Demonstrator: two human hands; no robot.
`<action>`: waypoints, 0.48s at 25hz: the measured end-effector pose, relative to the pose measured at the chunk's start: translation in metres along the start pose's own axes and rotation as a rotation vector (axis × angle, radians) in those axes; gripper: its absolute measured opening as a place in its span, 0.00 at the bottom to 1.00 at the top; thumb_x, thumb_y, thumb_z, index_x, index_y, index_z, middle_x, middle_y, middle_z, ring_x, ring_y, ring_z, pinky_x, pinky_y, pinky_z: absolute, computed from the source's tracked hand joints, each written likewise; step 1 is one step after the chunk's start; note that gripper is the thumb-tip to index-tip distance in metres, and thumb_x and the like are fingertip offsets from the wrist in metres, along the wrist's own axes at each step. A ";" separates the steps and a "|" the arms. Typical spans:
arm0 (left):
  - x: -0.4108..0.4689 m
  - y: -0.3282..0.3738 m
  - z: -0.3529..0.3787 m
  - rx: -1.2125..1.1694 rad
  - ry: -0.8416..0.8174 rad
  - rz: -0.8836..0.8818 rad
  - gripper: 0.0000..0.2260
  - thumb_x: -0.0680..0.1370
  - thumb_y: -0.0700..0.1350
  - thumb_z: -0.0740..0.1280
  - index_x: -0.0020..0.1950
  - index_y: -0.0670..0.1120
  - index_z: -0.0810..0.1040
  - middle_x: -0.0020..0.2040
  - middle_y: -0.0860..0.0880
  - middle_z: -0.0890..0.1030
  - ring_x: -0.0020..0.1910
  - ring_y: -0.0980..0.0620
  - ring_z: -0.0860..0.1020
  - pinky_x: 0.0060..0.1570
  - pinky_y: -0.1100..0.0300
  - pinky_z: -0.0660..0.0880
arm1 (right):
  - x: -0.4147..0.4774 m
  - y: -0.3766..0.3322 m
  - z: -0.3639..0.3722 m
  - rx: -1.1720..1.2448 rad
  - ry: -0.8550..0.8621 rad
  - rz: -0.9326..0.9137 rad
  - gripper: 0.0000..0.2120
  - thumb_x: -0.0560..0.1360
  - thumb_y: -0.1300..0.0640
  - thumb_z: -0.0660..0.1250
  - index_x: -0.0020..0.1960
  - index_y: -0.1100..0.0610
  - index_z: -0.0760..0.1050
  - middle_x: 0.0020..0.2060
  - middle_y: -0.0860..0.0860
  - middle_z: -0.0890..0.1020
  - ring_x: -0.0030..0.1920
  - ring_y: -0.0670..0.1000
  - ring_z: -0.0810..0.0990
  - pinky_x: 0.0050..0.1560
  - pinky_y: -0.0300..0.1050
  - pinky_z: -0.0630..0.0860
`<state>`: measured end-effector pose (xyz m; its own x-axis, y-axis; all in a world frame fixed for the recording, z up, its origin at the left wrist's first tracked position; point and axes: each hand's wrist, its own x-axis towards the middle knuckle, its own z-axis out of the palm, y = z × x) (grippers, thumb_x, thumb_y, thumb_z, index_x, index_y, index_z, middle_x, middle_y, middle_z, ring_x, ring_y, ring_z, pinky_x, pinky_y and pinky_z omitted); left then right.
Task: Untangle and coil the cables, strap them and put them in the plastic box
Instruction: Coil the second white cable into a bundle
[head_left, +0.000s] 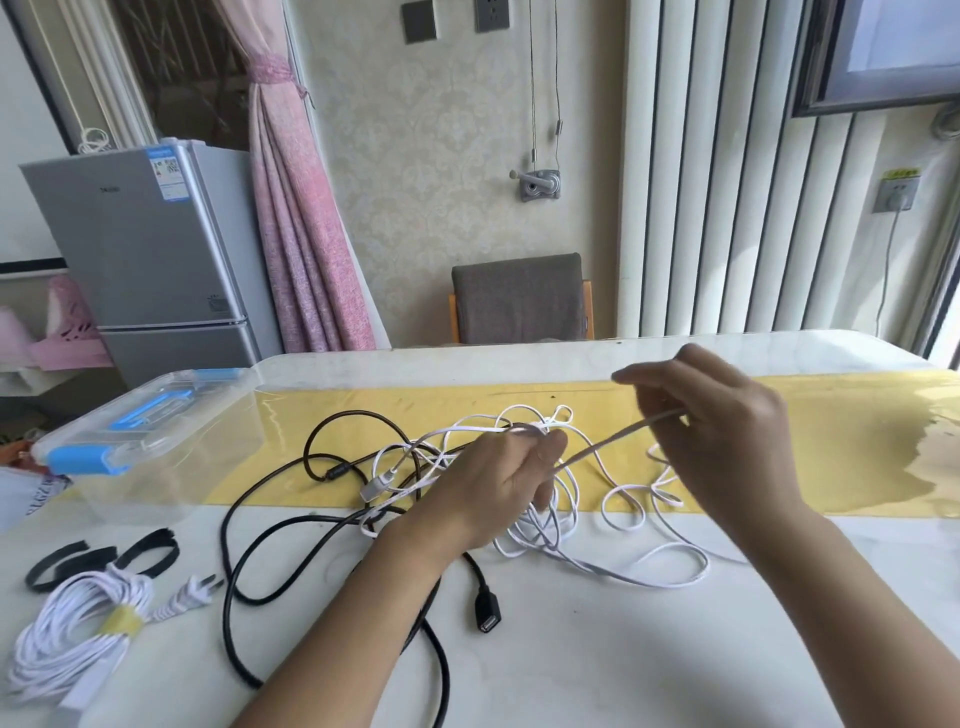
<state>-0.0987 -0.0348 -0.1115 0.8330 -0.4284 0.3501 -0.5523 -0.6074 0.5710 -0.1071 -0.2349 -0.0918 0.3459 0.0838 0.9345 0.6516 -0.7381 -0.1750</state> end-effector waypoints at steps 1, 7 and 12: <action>0.000 0.001 0.001 -0.108 -0.078 -0.060 0.26 0.81 0.59 0.49 0.29 0.47 0.69 0.24 0.56 0.69 0.25 0.59 0.66 0.30 0.67 0.62 | 0.003 0.005 -0.004 -0.014 0.012 0.029 0.09 0.73 0.65 0.64 0.43 0.57 0.83 0.30 0.45 0.71 0.27 0.48 0.69 0.28 0.39 0.67; 0.000 -0.001 -0.009 -0.881 -0.834 -0.335 0.27 0.78 0.64 0.51 0.24 0.50 0.63 0.19 0.54 0.61 0.18 0.58 0.52 0.17 0.66 0.50 | 0.004 0.023 -0.011 -0.114 -0.017 0.187 0.11 0.67 0.72 0.68 0.39 0.58 0.82 0.23 0.38 0.63 0.33 0.50 0.66 0.29 0.40 0.61; -0.009 0.004 -0.011 -1.450 -1.305 0.024 0.21 0.82 0.54 0.53 0.30 0.49 0.57 0.20 0.53 0.58 0.18 0.57 0.51 0.17 0.65 0.50 | 0.001 0.034 -0.005 -0.170 -0.099 0.382 0.13 0.67 0.72 0.67 0.35 0.54 0.80 0.20 0.44 0.68 0.24 0.49 0.68 0.29 0.42 0.64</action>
<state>-0.1082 -0.0258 -0.1048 -0.0800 -0.9936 0.0792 0.4470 0.0353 0.8938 -0.0881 -0.2632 -0.0955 0.6098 -0.1593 0.7764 0.3462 -0.8277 -0.4417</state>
